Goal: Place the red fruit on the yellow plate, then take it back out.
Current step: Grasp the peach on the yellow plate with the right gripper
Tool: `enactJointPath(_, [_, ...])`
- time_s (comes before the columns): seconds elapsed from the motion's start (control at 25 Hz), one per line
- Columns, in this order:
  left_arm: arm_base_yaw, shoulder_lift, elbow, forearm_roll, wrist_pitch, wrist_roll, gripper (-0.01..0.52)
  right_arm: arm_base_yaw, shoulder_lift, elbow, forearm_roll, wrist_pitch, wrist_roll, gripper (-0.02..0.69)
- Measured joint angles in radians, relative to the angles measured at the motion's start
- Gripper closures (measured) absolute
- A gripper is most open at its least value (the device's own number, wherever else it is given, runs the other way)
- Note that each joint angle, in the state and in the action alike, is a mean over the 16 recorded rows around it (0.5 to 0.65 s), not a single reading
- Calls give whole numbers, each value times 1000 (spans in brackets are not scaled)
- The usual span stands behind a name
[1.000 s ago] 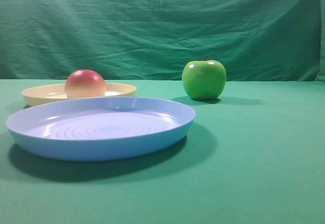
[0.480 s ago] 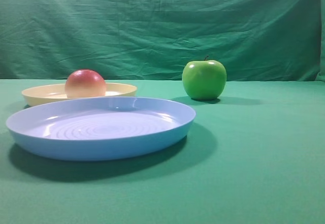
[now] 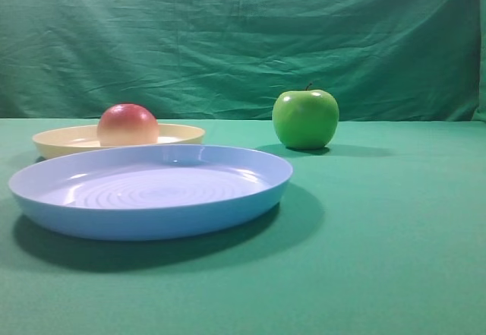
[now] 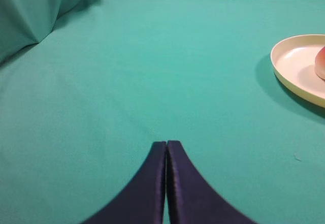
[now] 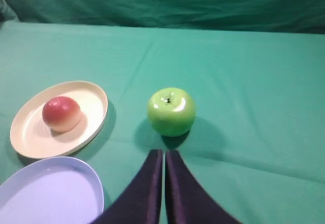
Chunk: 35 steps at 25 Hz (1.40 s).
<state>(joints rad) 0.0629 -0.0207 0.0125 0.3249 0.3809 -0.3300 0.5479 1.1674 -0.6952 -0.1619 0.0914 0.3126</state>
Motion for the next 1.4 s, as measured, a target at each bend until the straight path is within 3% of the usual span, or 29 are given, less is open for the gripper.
enactJointPath(0.24, [0,0,0,0,0,0,514,30,145,-37,-42,-156,68,665])
enactJointPath(0.44, [0,0,0,0,0,0,514,74,251,-140,-119,-143,137,665])
enactJointPath(0.72, [0,0,0,0,0,0,514,165,410,-392,-195,117,114,665])
enactJointPath(1.08, [0,0,0,0,0,0,514,243,644,-754,-33,505,-176,665])
enactJointPath(1.4, [0,0,0,0,0,0,514,223,850,-1035,206,688,-391,665])
